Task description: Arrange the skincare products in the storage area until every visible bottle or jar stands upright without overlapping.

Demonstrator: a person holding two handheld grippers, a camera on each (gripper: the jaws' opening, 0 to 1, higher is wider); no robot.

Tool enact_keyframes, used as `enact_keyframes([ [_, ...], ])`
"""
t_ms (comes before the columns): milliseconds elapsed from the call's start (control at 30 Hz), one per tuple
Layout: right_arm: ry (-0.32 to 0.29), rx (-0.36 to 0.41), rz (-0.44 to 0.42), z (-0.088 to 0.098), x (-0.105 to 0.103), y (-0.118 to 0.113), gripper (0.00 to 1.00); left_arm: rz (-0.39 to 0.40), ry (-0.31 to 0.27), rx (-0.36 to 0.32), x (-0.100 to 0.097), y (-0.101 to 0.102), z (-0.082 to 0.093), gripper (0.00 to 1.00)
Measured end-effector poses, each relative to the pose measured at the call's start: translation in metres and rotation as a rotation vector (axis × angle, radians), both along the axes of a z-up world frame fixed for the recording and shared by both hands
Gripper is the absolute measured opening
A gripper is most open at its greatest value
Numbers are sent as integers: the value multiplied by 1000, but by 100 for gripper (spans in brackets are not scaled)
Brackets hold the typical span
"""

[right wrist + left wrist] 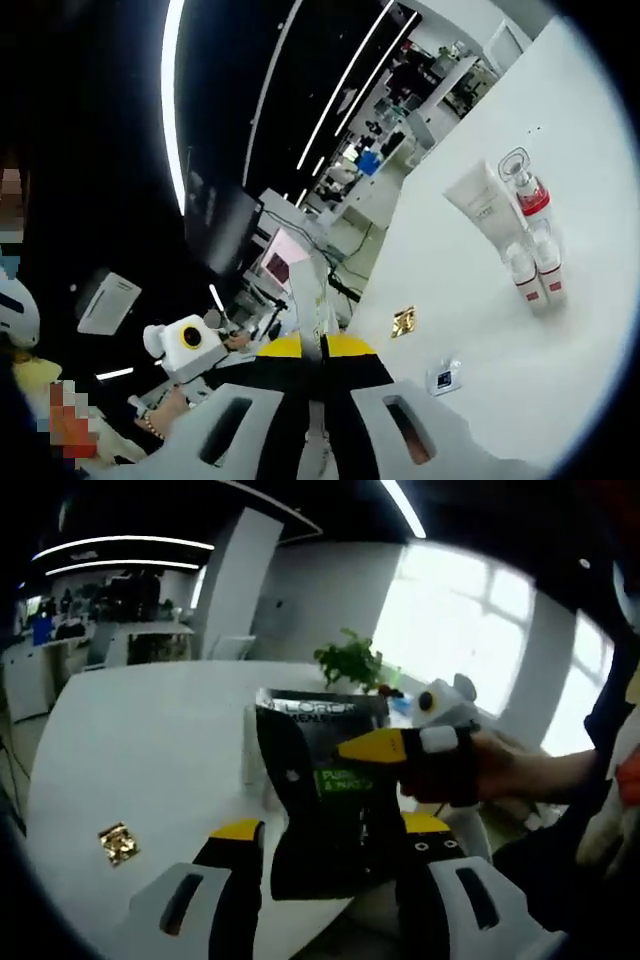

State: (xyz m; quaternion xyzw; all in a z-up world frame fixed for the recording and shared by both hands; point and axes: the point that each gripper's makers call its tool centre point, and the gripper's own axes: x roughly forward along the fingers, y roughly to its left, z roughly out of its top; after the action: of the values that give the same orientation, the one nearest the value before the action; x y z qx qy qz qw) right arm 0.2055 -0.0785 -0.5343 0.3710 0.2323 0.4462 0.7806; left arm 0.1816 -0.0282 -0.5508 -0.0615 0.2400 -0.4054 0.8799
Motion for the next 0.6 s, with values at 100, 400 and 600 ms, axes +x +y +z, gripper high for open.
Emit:
enact_keyframes([
  [100, -9, 18, 47, 6, -5, 2, 2, -14, 3, -10, -1, -2, 2, 49],
  [400, -32, 250, 298, 55, -32, 10, 2, -207, 141, -353, -23, -31, 30, 42],
  [600, -17, 205, 247, 48, -16, 6, 2, -194, 151, -417, -25, -41, 38, 6],
])
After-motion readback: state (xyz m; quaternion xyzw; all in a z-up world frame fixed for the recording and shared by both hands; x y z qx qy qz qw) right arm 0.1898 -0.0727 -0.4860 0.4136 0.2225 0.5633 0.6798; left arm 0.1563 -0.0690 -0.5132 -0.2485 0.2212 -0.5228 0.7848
